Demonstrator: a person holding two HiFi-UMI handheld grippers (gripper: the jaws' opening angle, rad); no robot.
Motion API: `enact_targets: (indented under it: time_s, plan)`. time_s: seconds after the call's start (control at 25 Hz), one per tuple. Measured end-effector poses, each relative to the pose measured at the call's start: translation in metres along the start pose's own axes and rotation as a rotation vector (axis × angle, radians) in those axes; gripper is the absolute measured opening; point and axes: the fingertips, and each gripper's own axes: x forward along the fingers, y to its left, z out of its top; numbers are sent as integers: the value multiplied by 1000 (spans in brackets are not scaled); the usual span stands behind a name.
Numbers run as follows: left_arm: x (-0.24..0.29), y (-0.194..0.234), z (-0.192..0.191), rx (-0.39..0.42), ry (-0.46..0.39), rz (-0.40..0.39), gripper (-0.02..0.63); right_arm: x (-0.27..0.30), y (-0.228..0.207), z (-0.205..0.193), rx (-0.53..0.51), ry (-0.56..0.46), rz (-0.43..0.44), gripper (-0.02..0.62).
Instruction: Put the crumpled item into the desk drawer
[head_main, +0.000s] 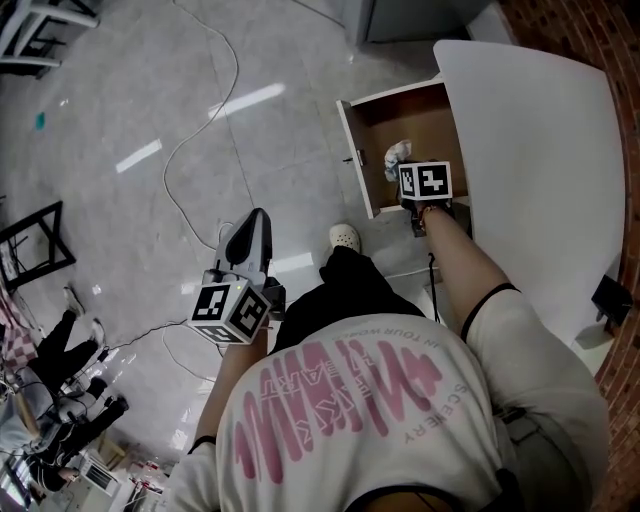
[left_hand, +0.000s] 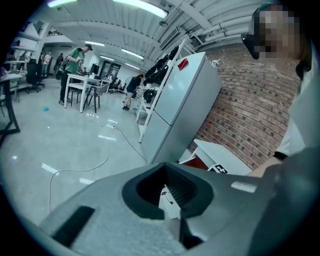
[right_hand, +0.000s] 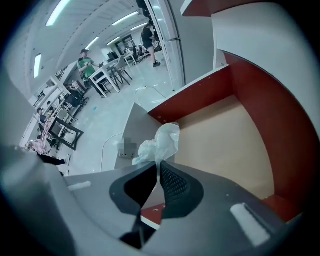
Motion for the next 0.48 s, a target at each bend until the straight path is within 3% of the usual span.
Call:
enact_targets:
  time_s: [0.48]
  plan:
    - [1, 13, -10, -21, 28, 19, 5, 23, -6, -6, 32, 47, -34, 35]
